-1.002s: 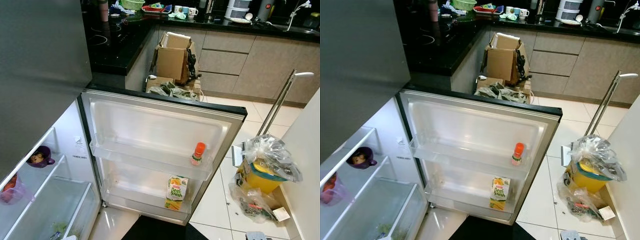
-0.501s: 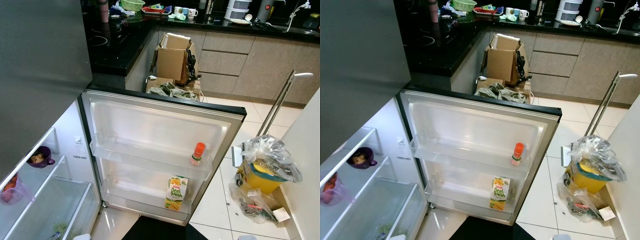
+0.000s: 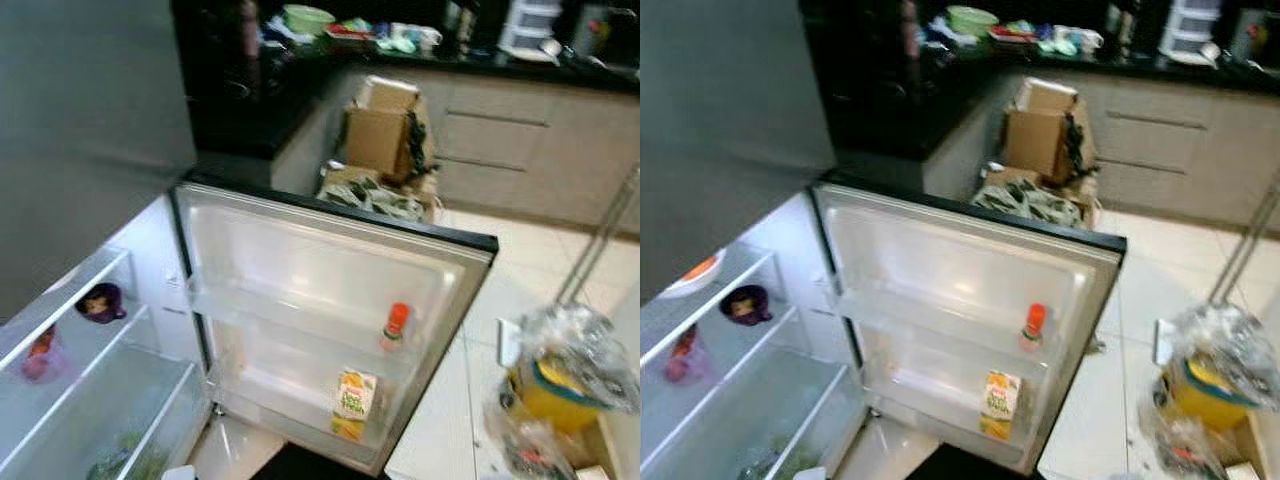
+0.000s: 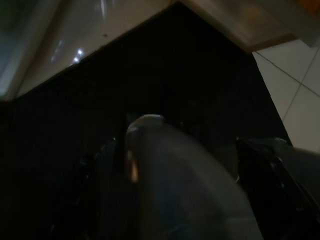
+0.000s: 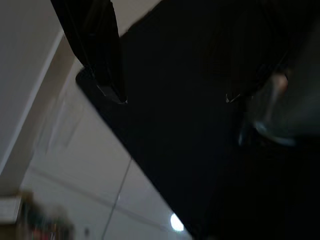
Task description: Restocking fridge
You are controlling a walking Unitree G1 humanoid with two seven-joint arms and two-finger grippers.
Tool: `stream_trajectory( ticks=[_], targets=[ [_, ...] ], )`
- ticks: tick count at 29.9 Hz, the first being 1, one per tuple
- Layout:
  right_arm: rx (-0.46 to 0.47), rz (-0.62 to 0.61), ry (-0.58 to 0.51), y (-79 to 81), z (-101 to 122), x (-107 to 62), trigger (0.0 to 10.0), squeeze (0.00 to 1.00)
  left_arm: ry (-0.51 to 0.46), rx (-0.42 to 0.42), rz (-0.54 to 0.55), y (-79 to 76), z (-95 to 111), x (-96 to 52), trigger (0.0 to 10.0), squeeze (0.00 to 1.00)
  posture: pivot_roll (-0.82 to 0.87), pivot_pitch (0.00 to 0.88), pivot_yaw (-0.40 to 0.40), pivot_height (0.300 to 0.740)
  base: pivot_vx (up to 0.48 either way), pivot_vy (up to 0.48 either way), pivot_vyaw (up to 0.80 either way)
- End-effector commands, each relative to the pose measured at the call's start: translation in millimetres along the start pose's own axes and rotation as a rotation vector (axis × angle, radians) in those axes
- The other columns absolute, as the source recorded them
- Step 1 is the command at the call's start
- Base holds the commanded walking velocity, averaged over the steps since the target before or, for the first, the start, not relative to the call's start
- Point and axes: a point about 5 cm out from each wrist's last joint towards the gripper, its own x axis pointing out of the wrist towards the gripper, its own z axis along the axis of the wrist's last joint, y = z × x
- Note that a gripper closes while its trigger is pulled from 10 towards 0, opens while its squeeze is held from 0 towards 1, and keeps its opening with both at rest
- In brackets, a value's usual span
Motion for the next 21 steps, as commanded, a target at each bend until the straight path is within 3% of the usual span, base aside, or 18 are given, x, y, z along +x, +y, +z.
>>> stream_trajectory(
  ticks=[1, 12, 21],
  targets=[
    [-0.018, -0.008, 0.035, -6.6, -12.2, -2.8, 10.0, 0.0, 0.027, 0.0, -0.015, -4.4, -6.8, 0.2, 10.0, 0.0, -0.07, 0.0, -0.047, 0.74, 0.0, -0.424, 0.0],
    [-0.018, 0.016, 0.014, -11.9, -9.5, -3.8, 10.0, 0.0, 0.027, 0.003, -0.023, -6.4, -6.0, 1.0, 10.0, 0.0, -0.07, 0.0, -0.05, 0.74, 0.0, -0.426, 0.0],
    [-0.014, 0.035, 0.003, -11.9, -8.1, -3.9, 10.0, 0.0, 0.032, -0.001, -0.023, -6.2, -8.2, 0.4, 10.0, 0.0, -0.07, 0.0, -0.05, 0.74, 0.0, -0.425, 0.74]
  ],
)
